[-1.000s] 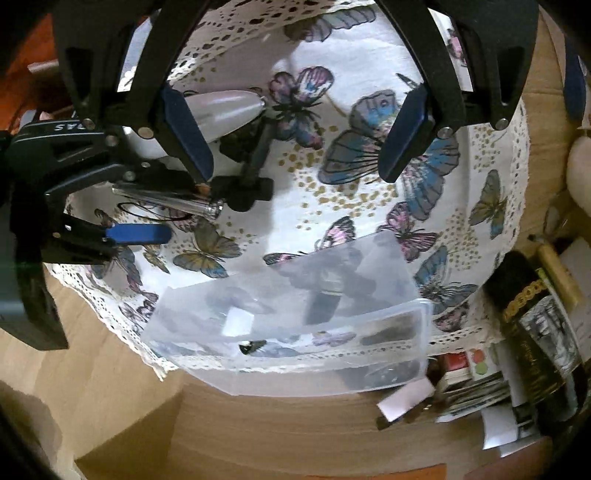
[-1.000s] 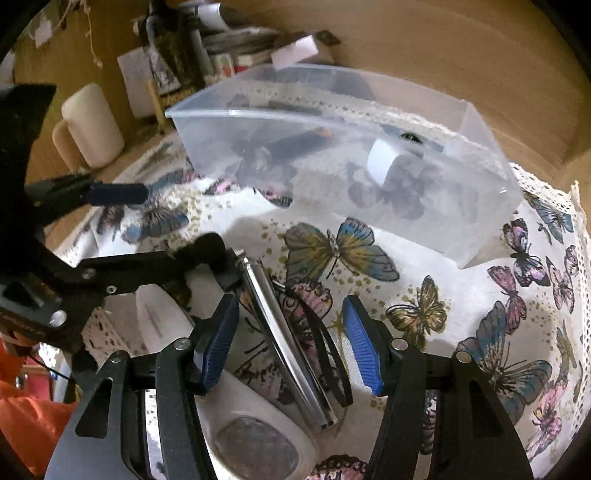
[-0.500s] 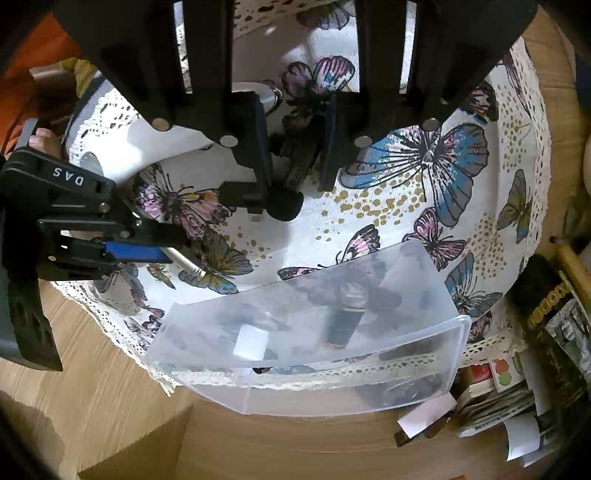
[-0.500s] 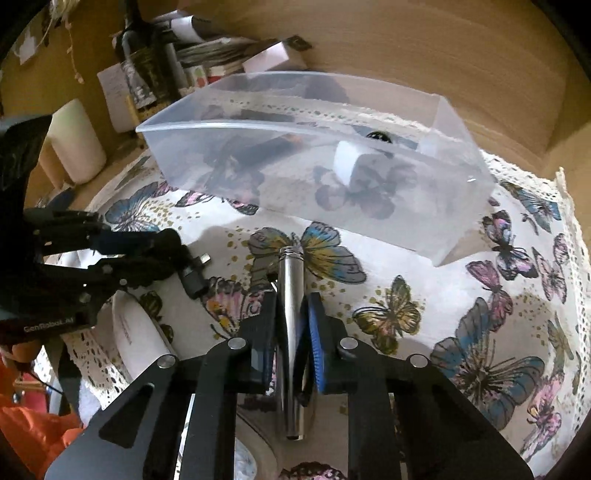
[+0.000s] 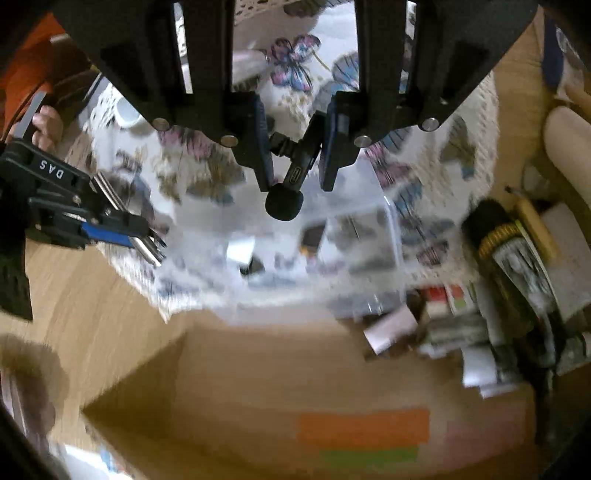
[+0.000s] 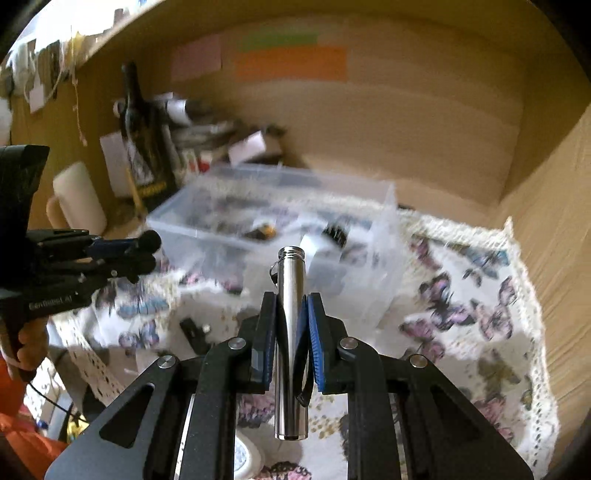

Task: Organize rigid objects
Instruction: 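Drop the microphone into the box with left tool while right tool drops the tube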

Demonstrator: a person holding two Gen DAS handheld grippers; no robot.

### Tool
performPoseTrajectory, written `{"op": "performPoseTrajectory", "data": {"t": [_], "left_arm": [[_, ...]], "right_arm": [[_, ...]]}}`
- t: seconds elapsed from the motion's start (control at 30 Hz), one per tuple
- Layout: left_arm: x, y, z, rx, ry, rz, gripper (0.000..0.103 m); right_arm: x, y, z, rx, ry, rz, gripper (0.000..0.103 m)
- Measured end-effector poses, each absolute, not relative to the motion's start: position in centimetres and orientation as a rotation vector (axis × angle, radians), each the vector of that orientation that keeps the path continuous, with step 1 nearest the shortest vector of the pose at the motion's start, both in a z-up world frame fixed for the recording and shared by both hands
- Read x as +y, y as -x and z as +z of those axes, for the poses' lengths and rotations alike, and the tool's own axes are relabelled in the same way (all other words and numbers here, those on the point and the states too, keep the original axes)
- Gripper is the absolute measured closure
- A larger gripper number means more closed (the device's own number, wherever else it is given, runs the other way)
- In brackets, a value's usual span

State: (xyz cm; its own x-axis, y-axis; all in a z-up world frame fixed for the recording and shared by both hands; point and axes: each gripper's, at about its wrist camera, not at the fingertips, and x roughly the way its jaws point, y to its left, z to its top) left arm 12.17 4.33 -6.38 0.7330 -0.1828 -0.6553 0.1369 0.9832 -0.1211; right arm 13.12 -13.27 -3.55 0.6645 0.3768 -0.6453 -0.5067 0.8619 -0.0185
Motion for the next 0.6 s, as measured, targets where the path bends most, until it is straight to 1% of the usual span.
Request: {"op": "performPoseTrajectory", "data": {"t": [0.13, 0.37, 0.5, 0.6], "left_arm": [[5.4, -12.3, -4.0, 0.659, 0.087, -0.142, 0.078], [6.3, -13.6, -1.7, 0.595, 0.099, -0.087, 0.078], [6.9, -15.2, -1.2, 0.587, 0.112, -0.056, 0.078], [7.1, -16.8, -1.4, 0.604, 0.113, -0.037, 0.078]], "right_arm": [[-13.5, -13.5, -1.4, 0.608, 0.184, 0.488, 0.088], [-13.7, -14.9, 1.3, 0.512, 0.156, 0.465, 0.088], [-13.5, -16.5, 1.9, 0.491, 0.147, 0.439, 0.088], [-13.2, -18.2, 1.6, 0.508, 0.135, 0.435, 0.088]]}}
